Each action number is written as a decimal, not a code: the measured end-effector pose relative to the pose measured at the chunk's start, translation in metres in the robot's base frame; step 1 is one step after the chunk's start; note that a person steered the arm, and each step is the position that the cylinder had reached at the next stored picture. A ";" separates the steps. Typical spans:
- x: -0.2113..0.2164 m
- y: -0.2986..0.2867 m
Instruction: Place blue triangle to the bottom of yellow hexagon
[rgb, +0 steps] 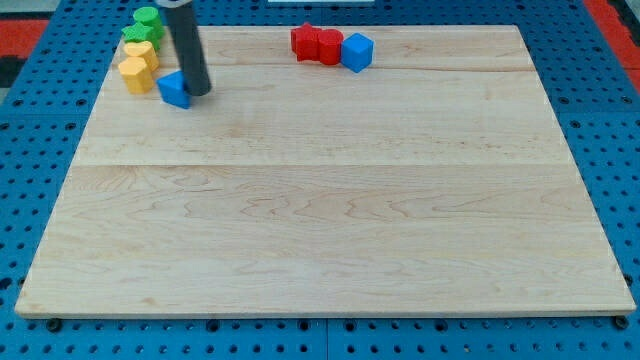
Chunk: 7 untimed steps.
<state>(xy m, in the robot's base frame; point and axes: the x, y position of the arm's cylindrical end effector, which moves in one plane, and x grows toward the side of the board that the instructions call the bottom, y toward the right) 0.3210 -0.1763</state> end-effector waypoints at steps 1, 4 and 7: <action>0.000 -0.029; 0.026 -0.043; 0.015 -0.022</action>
<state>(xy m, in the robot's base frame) 0.3364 -0.1987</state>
